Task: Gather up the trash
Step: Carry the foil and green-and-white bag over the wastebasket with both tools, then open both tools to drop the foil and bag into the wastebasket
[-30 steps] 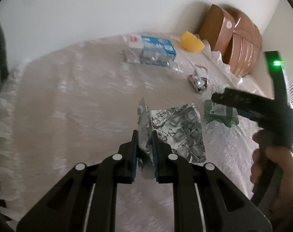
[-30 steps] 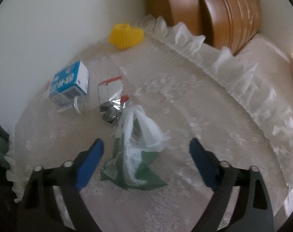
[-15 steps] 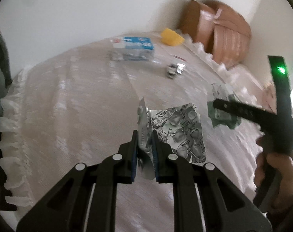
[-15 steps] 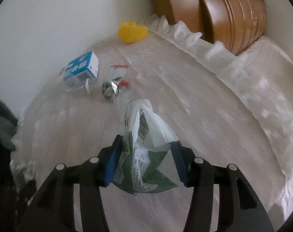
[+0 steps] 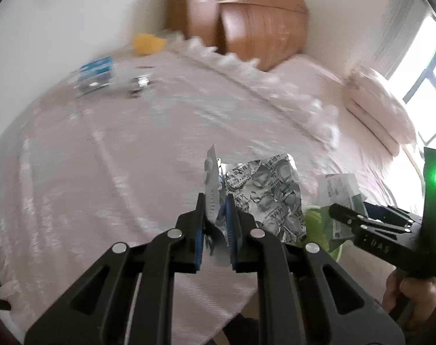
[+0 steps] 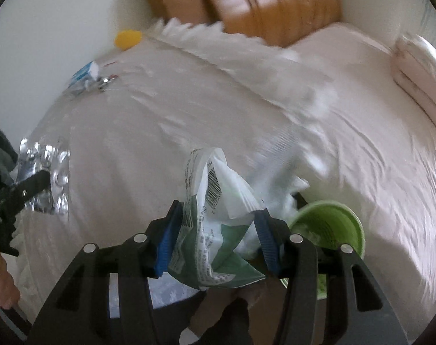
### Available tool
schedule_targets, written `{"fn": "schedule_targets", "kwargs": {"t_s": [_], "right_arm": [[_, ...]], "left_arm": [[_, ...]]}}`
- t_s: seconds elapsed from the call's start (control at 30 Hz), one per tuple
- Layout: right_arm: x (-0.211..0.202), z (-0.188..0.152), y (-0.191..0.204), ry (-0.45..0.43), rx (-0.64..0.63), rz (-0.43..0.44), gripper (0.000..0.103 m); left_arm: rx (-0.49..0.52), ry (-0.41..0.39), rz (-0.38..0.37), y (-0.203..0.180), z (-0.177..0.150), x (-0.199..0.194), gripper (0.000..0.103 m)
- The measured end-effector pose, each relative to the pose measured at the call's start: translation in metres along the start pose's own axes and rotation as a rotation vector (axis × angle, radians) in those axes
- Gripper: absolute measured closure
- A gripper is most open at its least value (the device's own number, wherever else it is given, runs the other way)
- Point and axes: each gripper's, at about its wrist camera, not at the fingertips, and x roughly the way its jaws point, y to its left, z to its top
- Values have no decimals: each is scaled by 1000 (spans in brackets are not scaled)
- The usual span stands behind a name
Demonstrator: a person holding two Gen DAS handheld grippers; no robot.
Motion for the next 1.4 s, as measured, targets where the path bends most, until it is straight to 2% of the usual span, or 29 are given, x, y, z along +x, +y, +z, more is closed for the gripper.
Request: {"fn": "schedule_targets", "kwargs": {"t_s": [0.27, 0.47, 0.53, 0.57, 0.6, 0.67, 0.83, 1.0, 1.2, 1.4], "right_arm": [[-25, -31, -69, -35, 97, -43, 51], [-29, -54, -122, -62, 168, -183, 49], [-21, -61, -142, -44, 193, -213, 36], [-19, -62, -148, -36, 200, -228, 20], [-17, -62, -152, -32, 204, -238, 12], [-9, -70, -169, 0, 223, -282, 9], [-7, -83, -201, 43, 296, -276, 4], [-27, -96, -238, 16, 380, -273, 3], [-44, -105, -262, -16, 453, -292, 3], [-53, -113, -285, -31, 496, -319, 3]], "left_arm": [[140, -7, -77, -78, -4, -1, 90], [217, -1, -110, -118, -8, 2, 89], [240, 6, -113, -129, -9, 4, 89], [249, 8, -114, -134, -10, 3, 89], [262, 11, -116, -140, -11, 4, 89], [281, 17, -115, -149, -12, 6, 89], [331, 40, -124, -172, -14, 13, 89], [412, 56, -154, -206, -15, 23, 89], [495, 66, -192, -240, -15, 31, 89], [545, 131, -252, -274, -16, 52, 89]]}}
